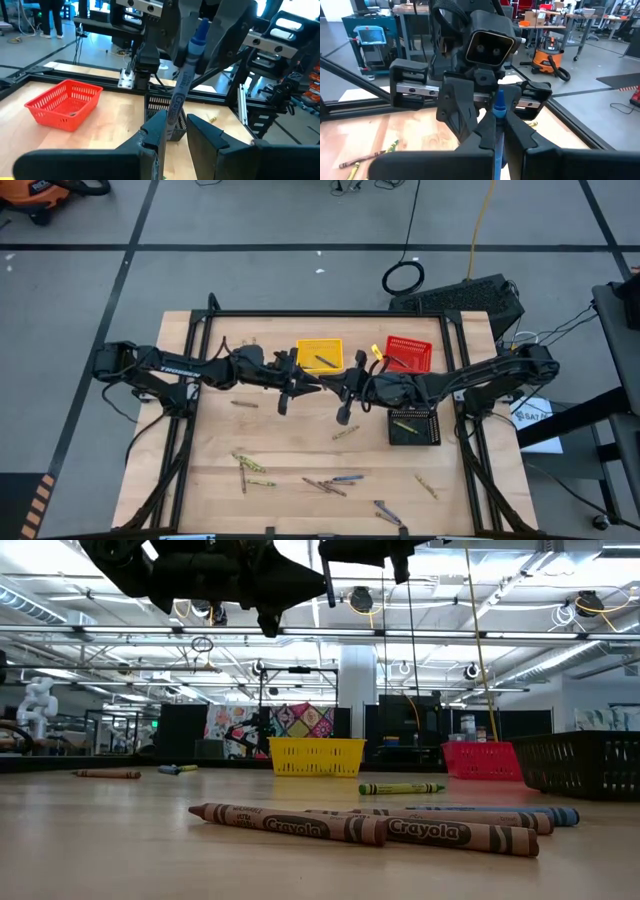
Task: Sort crayons
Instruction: Put the blue crayon into the yellow bin
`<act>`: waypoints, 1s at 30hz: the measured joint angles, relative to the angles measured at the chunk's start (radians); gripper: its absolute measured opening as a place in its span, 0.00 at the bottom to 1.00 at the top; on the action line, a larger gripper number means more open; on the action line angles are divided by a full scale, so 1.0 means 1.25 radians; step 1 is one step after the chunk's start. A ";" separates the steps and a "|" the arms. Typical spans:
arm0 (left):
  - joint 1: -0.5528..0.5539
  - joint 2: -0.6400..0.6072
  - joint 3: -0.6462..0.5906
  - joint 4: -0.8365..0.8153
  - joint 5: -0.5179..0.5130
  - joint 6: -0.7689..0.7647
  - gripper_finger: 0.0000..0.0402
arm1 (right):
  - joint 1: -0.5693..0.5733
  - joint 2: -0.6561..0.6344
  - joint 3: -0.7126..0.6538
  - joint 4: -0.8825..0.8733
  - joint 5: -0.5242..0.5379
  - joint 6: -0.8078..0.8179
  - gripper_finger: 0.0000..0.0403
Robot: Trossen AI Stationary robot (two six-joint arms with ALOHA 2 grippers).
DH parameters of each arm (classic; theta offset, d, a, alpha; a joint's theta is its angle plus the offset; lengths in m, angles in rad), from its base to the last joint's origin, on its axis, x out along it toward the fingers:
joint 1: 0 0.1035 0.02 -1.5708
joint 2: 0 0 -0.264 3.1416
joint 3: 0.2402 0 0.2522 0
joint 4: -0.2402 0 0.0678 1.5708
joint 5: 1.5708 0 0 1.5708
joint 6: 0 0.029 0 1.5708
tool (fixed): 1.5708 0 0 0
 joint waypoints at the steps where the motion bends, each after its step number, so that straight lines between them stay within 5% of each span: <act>1: 0.000 0.000 0.000 0.000 0.000 0.000 0.19 | 0.000 0.000 0.000 0.000 0.000 -0.002 0.00; 30: 0.012 0.000 0.000 0.041 -0.034 0.000 0.19 | -0.028 0.000 0.000 0.059 -0.040 0.006 0.00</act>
